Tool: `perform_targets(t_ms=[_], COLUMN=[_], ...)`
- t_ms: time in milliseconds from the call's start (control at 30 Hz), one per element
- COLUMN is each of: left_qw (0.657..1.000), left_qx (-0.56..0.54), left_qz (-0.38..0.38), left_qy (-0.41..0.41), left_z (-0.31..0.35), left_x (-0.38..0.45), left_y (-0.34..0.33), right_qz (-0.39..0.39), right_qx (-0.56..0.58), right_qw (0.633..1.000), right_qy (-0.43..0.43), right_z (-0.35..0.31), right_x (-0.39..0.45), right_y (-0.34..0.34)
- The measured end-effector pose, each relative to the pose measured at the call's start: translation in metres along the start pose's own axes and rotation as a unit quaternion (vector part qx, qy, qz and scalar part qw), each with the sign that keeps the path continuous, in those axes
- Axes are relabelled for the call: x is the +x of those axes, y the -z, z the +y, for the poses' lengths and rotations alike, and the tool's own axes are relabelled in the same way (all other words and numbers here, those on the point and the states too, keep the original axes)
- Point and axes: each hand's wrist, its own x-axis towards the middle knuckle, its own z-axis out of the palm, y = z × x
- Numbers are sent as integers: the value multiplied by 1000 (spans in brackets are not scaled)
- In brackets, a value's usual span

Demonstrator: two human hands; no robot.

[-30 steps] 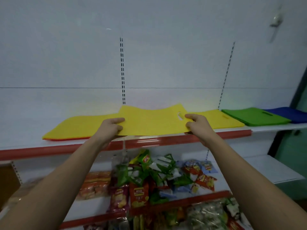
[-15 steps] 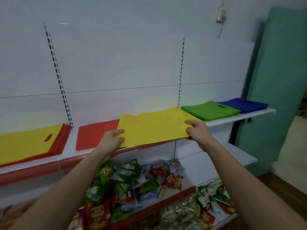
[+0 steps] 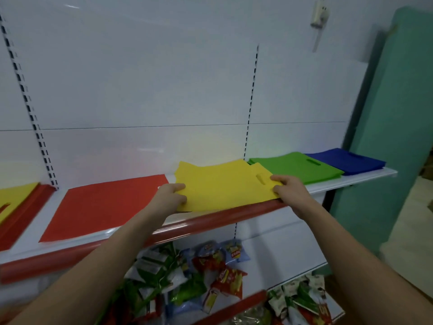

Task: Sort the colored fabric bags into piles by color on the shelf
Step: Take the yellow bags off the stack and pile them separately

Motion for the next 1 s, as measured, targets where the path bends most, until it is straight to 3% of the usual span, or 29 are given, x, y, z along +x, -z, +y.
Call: perform_targets(t_ms=[333,500,600,800,1000], left_qw=[991,945,919,901,897], left_qx=[77,295,354,387,382], left_qz=[104,132,146,159,201], left_qy=[44,58,98,118,99], left_z=[10,9,6,9,18], left_x=[47,52,53,52,52], left_y=[-36,-61,-69,-83,-85], right_qz=[-77,-124,-160,-164,-140], right_qx=[-93,-170,-231,-295,-221], right_qw=[988,968,946,917,924], right_qy=[100,134,164,215,277], right_z=[17,39,47,54,29], right_x=[109,146,158,174,176], right_y=[-3,-1,-3,1,-1])
